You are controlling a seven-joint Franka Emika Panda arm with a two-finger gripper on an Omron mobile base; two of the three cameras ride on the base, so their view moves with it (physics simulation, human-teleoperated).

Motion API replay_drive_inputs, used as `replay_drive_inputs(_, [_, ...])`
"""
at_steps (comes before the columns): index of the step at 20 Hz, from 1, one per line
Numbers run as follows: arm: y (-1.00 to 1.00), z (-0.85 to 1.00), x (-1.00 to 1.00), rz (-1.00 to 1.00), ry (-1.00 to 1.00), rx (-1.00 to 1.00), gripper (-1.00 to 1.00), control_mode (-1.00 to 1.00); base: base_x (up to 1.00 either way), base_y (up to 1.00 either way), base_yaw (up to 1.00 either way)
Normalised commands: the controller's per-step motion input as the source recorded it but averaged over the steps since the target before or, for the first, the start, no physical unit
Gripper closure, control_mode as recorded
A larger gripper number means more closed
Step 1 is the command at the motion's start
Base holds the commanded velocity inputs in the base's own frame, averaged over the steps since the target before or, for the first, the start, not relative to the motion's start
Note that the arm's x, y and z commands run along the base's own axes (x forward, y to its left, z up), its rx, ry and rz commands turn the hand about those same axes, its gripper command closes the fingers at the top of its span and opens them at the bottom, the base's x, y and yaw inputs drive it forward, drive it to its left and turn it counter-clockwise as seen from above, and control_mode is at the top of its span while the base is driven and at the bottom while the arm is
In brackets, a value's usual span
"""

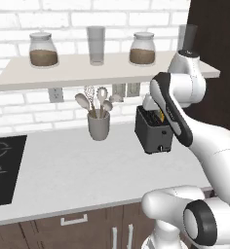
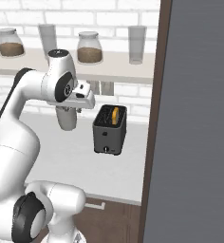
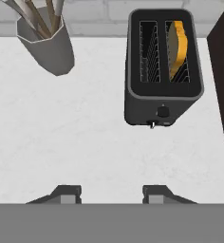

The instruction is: Start the toaster. Once the lever pops up, take the bread to the plate on the dining counter.

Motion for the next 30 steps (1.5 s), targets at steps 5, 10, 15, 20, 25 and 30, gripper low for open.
replay_drive_inputs(5, [-0.01,-0.06,-0.16,0.00,-0.03,0.00,-1.00,-1.00,0.00,0.00,0.00])
replay_drive_inputs(10, [-0.27,-0.34,-0.05,0.00,-0.04,0.00,-1.00,-1.00,0.00,0.00,0.00])
replay_drive_inputs(15, [-0.44,-0.40,0.08,0.00,-0.02,0.00,-1.00,-1.00,0.00,0.00,0.00])
replay_drive_inputs(20, [-0.23,-0.35,0.41,0.00,-0.08,0.00,-1.00,-1.00,0.00,0.00,0.00])
replay_drive_inputs(25, [-0.12,-0.31,0.80,0.00,-0.05,0.00,-1.00,-1.00,0.00,0.00,0.00])
replay_drive_inputs(30, [-0.20,-0.28,0.69,0.00,-0.01,0.00,-1.00,-1.00,0.00,0.00,0.00])
